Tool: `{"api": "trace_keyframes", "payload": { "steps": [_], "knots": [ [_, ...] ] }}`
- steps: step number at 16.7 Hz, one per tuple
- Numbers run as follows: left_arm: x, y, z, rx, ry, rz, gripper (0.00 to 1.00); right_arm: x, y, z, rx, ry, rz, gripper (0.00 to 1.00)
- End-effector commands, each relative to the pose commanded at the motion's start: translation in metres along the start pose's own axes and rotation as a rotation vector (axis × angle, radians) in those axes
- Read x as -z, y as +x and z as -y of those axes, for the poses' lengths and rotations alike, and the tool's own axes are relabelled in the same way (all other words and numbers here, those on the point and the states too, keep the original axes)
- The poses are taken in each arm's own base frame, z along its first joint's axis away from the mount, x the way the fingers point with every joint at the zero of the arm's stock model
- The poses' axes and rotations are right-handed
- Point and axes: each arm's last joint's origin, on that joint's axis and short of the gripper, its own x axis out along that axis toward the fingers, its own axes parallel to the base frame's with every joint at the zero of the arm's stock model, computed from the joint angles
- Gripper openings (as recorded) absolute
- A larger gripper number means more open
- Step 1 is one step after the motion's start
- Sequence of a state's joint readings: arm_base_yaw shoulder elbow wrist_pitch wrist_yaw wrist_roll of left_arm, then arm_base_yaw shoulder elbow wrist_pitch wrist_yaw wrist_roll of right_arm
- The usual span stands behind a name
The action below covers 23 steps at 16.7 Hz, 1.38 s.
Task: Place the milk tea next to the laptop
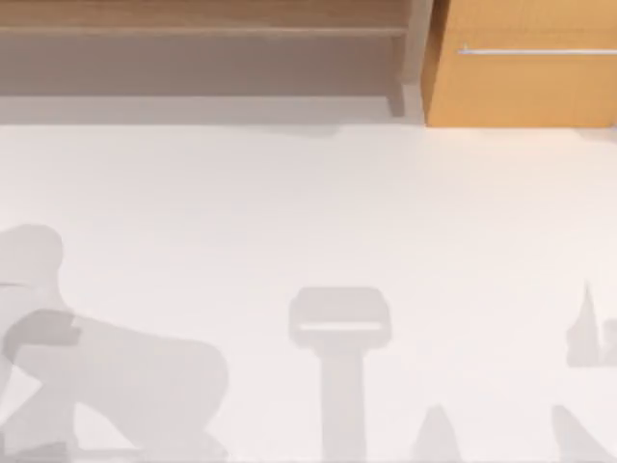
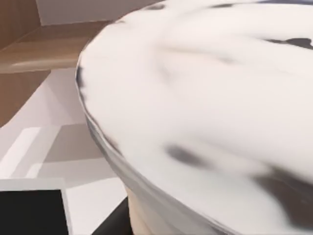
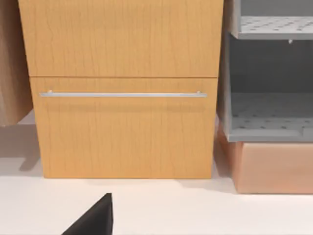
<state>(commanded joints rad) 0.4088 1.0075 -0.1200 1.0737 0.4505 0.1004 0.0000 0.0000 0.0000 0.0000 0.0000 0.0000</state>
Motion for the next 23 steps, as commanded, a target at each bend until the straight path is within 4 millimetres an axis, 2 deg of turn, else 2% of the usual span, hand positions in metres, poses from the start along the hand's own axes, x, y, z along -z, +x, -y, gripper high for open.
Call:
{"api": "trace_keyframes", "payload": {
  "steps": [5, 8, 12, 23],
  "knots": [
    [0.009, 0.012, -0.011, -0.001, -0.044, -0.099, 0.00, 0.000, 0.000, 0.000, 0.000, 0.000, 0.000, 1.00],
    [0.017, 0.011, -0.011, 0.000, -0.073, -0.155, 0.00, 0.000, 0.000, 0.000, 0.000, 0.000, 0.000, 1.00],
    [0.017, 0.011, -0.011, 0.000, -0.073, -0.155, 0.00, 0.000, 0.000, 0.000, 0.000, 0.000, 0.000, 1.00],
    [0.017, 0.011, -0.011, 0.000, -0.073, -0.155, 0.83, 0.000, 0.000, 0.000, 0.000, 0.000, 0.000, 1.00]
  ]
}}
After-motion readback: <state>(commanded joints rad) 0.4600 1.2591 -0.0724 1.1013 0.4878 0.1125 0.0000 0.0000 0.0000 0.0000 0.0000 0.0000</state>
